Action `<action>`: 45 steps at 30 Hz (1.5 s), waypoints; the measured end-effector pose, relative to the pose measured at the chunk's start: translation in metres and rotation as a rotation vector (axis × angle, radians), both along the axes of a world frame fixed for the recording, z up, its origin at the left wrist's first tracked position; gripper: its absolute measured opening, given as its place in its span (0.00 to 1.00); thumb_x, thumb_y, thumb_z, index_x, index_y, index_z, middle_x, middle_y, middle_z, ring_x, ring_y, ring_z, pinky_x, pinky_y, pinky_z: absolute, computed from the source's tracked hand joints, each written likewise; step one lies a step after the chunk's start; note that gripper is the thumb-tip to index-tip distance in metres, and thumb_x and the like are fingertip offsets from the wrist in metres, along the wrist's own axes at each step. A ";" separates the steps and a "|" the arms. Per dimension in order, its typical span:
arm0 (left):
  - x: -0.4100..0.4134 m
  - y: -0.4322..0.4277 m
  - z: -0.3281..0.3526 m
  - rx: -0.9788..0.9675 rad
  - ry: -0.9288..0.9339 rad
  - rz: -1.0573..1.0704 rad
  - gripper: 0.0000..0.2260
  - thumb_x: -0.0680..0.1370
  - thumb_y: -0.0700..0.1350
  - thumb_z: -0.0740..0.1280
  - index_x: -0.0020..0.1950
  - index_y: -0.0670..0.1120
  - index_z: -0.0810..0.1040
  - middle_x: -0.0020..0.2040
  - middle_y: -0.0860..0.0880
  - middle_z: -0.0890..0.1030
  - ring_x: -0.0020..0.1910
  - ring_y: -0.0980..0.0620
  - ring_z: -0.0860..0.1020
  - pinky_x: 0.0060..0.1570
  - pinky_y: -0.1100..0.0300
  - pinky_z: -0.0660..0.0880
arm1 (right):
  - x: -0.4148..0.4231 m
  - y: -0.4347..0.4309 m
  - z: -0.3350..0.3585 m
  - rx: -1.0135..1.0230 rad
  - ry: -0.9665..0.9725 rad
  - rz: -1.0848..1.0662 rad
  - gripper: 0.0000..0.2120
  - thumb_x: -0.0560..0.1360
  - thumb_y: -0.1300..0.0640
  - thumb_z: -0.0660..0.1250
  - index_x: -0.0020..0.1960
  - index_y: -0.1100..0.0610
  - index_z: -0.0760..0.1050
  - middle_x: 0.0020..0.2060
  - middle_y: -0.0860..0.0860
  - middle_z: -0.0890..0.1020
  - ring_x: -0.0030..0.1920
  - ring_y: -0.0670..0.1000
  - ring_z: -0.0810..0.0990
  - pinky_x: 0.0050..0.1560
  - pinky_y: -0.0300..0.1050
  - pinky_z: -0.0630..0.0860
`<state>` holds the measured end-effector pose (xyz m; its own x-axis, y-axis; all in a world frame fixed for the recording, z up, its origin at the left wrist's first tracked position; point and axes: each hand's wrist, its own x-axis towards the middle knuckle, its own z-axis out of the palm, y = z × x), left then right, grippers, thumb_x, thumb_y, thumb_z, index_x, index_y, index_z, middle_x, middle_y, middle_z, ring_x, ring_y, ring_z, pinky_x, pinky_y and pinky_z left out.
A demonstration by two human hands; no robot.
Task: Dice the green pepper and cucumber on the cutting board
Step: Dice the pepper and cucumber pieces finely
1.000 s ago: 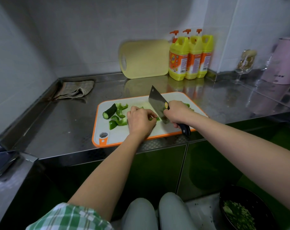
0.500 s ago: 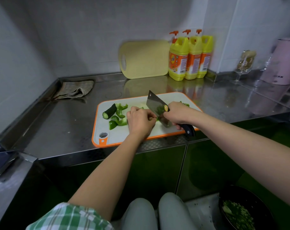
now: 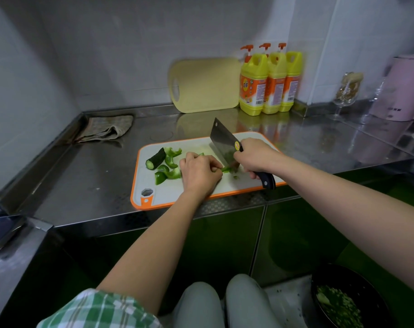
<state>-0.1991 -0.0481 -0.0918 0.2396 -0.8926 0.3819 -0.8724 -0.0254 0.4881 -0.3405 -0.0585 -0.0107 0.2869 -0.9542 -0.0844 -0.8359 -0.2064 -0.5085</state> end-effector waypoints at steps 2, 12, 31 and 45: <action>0.000 0.000 0.000 -0.001 0.007 0.002 0.08 0.71 0.46 0.67 0.44 0.57 0.83 0.42 0.53 0.77 0.55 0.48 0.67 0.46 0.58 0.55 | 0.002 0.004 -0.001 0.016 0.048 0.014 0.06 0.77 0.64 0.54 0.44 0.63 0.68 0.33 0.61 0.78 0.23 0.54 0.75 0.22 0.38 0.70; 0.000 0.000 0.001 0.003 -0.001 -0.008 0.07 0.71 0.47 0.67 0.44 0.57 0.83 0.42 0.52 0.77 0.54 0.48 0.67 0.47 0.57 0.57 | 0.009 -0.005 -0.021 -0.049 0.026 -0.044 0.08 0.78 0.63 0.55 0.45 0.65 0.71 0.29 0.61 0.79 0.24 0.56 0.78 0.25 0.40 0.72; 0.002 -0.004 -0.003 0.003 -0.003 0.005 0.08 0.73 0.48 0.66 0.45 0.60 0.83 0.48 0.49 0.76 0.55 0.47 0.65 0.47 0.59 0.55 | 0.008 -0.006 -0.021 -0.008 -0.082 -0.051 0.10 0.78 0.63 0.54 0.40 0.63 0.69 0.29 0.59 0.77 0.25 0.56 0.76 0.24 0.40 0.71; -0.001 0.000 0.000 -0.003 -0.016 0.014 0.06 0.71 0.50 0.67 0.43 0.55 0.83 0.41 0.54 0.78 0.54 0.48 0.66 0.50 0.55 0.60 | 0.007 -0.002 -0.008 0.034 0.068 0.017 0.09 0.76 0.66 0.54 0.39 0.64 0.69 0.30 0.60 0.77 0.22 0.53 0.74 0.20 0.36 0.68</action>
